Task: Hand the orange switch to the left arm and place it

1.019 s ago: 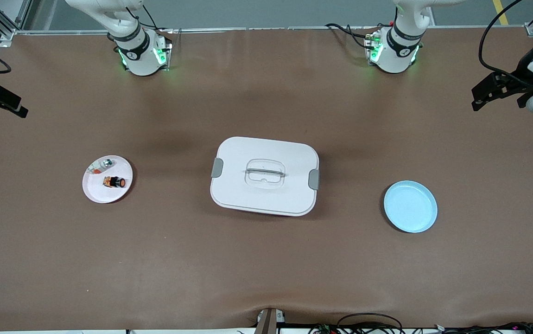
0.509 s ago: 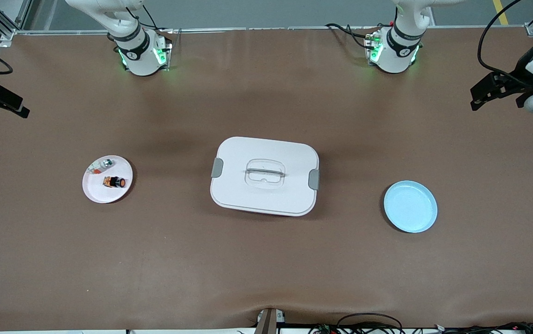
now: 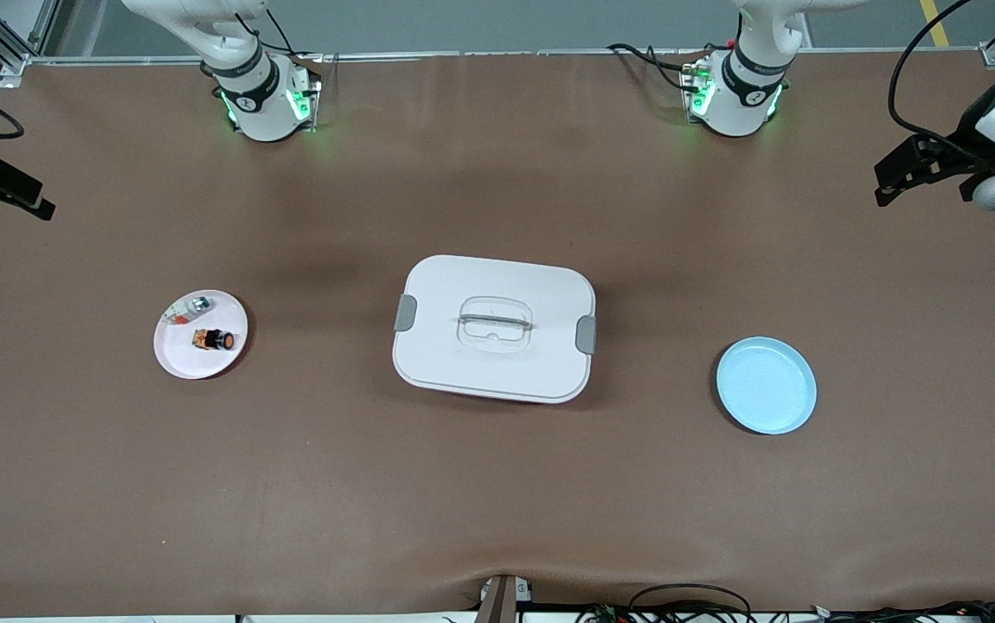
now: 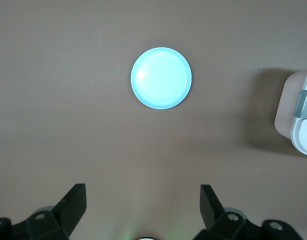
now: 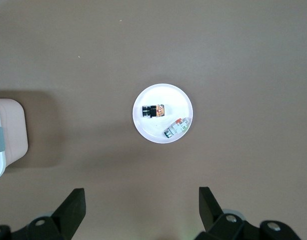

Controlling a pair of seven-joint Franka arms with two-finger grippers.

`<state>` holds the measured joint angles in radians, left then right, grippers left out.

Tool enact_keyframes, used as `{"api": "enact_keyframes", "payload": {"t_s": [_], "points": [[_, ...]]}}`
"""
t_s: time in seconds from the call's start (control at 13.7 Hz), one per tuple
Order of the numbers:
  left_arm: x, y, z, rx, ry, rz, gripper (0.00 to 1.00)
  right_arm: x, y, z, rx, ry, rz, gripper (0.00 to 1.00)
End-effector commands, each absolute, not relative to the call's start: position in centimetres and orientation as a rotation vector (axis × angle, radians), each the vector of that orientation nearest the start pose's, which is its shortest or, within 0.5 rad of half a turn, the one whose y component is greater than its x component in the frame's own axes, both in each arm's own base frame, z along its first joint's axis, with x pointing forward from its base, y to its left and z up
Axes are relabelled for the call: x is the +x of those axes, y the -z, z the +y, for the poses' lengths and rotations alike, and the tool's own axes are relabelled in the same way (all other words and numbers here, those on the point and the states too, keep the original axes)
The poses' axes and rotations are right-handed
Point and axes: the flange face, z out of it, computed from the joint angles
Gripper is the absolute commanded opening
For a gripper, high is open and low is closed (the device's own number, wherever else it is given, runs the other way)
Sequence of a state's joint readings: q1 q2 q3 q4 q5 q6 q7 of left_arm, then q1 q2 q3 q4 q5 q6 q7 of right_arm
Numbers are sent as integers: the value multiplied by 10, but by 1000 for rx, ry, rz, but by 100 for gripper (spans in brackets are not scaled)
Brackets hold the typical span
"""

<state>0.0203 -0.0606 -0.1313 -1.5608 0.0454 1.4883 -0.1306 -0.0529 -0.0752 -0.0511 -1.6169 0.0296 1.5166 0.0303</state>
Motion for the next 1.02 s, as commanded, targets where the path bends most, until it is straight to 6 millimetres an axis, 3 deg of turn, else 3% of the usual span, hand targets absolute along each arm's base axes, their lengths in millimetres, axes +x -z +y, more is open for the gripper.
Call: {"api": "enact_keyframes", "payload": {"t_s": [0.0,0.95], "points": [[526,-653,-62,-3094,-29,-27,100,520,-641,-52,-3126,-16,170,100],[528,-649,-66,-3093,-39,-12,100,523,-645,-47,-3171,30,140,100]]}}
